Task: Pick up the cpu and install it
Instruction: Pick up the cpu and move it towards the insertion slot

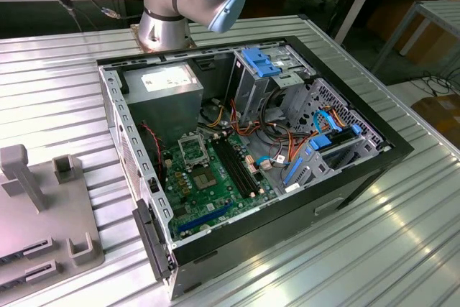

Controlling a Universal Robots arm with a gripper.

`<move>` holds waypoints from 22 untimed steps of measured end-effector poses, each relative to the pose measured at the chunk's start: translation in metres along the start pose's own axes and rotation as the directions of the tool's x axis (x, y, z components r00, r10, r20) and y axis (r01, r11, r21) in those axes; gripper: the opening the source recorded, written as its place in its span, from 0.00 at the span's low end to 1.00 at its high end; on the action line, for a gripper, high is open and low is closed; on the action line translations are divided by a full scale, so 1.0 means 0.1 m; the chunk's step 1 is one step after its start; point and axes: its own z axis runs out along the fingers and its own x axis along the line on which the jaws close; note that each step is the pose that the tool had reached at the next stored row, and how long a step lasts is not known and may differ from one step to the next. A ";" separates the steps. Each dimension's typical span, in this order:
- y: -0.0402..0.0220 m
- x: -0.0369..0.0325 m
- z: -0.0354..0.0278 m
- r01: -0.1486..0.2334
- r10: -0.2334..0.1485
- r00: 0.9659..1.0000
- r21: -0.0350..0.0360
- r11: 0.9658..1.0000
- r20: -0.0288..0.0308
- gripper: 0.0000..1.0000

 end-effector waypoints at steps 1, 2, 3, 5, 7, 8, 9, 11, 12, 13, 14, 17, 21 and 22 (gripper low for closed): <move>0.000 0.000 0.000 0.000 0.000 1.000 0.000 1.000 0.000 0.39; 0.000 0.000 0.000 0.000 0.000 1.000 0.000 1.000 0.000 0.39; 0.000 0.001 0.000 0.000 0.000 1.000 0.000 1.000 0.000 0.46; 0.000 0.001 0.000 0.000 0.000 1.000 0.000 1.000 0.000 0.46; 0.000 0.010 0.003 0.003 -0.003 1.000 0.000 1.000 0.000 0.46; -0.002 0.012 0.014 0.013 -0.013 1.000 0.000 1.000 -0.001 0.46; -0.004 0.014 0.030 0.023 -0.023 1.000 0.000 1.000 -0.002 0.46; -0.008 0.020 0.060 0.039 -0.039 0.999 0.001 0.999 -0.006 0.46; -0.010 0.027 0.073 0.043 -0.043 0.999 0.001 0.999 -0.007 0.46; -0.015 0.052 0.088 0.044 -0.044 0.999 0.001 0.999 -0.007 0.46; -0.025 0.098 0.107 0.045 -0.045 0.999 0.001 0.999 -0.007 0.46; -0.044 0.201 0.172 0.045 -0.045 0.999 0.001 0.999 -0.007 0.46; -0.047 0.204 0.184 0.045 -0.045 0.999 0.006 0.999 -0.007 0.46; -0.047 0.204 0.185 0.045 -0.045 0.999 0.007 0.999 -0.007 0.46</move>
